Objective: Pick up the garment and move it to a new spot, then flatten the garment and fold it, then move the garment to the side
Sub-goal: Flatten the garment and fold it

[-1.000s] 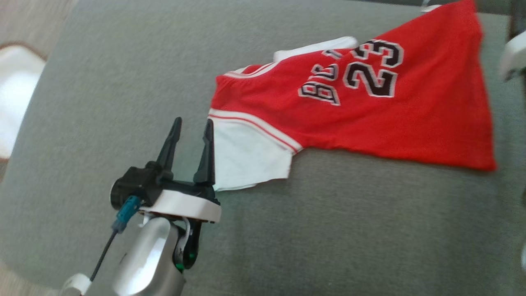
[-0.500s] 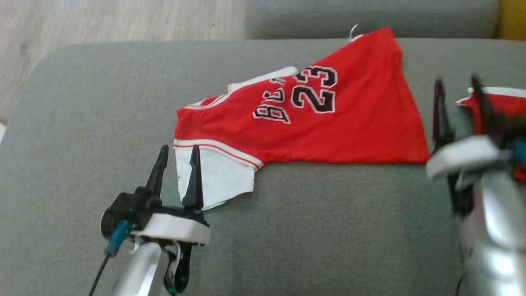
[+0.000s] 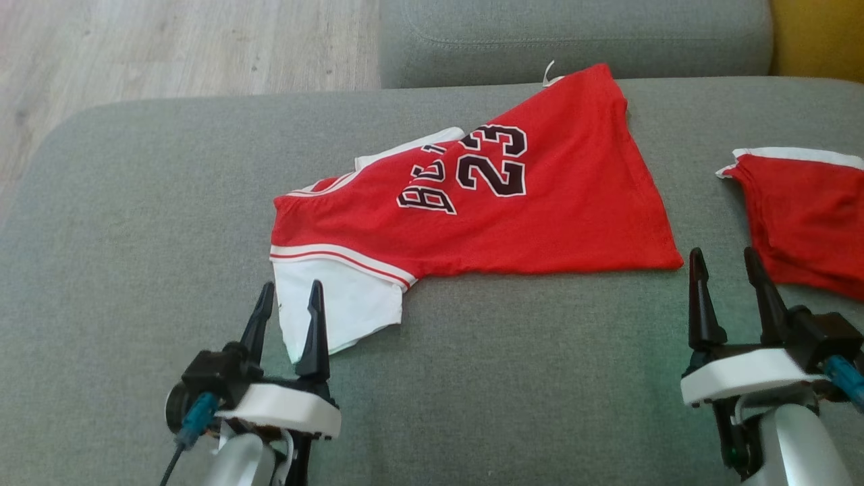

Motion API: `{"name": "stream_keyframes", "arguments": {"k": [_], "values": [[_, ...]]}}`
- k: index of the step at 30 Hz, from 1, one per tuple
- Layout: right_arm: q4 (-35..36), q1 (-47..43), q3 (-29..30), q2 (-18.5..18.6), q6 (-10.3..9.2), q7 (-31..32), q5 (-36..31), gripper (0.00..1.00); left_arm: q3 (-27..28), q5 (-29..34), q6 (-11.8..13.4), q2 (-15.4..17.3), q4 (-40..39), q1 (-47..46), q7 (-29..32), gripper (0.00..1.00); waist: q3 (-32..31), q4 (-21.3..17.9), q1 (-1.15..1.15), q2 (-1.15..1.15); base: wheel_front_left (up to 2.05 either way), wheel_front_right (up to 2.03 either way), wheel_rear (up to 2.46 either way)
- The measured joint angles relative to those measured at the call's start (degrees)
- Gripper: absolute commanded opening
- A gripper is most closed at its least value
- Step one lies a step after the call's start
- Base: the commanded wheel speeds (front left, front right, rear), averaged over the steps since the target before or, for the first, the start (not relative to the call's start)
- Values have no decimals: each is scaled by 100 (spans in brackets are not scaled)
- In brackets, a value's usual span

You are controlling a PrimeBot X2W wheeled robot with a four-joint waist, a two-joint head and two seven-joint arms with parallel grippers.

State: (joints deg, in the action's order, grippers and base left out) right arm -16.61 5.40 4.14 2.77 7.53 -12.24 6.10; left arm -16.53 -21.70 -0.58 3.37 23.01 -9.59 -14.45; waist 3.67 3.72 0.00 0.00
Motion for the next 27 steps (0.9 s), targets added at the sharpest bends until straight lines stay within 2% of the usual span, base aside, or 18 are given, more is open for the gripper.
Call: {"name": "stream_keyframes", "arguments": {"k": [3, 12, 21, 22, 23, 24, 25, 27], "values": [[135, 7, -13, -2, 0, 75, -5, 100, -2, 0, 25, 1, 211, -18, 48, 100, 60, -9, 0, 0, 0, 0, 0], [386, 30, -34, -2, 0, 152, -5, 100, 75, 60, 623, 74, 1216, -359, 862, 100, 348, -116, 1, 0, 0, 0, 0], [434, 109, -26, -3, 0, 160, -4, 100, -11, 54, 502, 113, 1612, -706, 1276, 100, 553, -230, 1, 0, 0, 0, 0], [438, 114, -24, -3, 0, 159, -4, 100, -14, 45, 467, 118, 1621, -727, 1293, 84, 559, -233, 1, 0, 0, 0, 0], [438, 114, -22, -3, 0, 159, -4, 100, -20, 43, 454, 119, 1625, -749, 1293, 40, 560, -234, 1, 0, 0, 0, 0], [438, 114, -22, -3, 0, 159, -4, 100, -20, 43, 454, 119, 1625, -749, 1293, 4, 560, -234, 1, 0, 0, 0, 0], [437, 114, -19, -3, 0, 159, -4, 100, -23, 41, 447, 118, 1621, -771, 1285, 0, 560, -234, 1, 0, 0, 0, 0], [405, 123, -10, -3, 0, 160, -4, 100, -22, -7, 405, 108, 1604, -769, 1214, 0, 547, -228, 1, 0, 0, 0, 0]]}}
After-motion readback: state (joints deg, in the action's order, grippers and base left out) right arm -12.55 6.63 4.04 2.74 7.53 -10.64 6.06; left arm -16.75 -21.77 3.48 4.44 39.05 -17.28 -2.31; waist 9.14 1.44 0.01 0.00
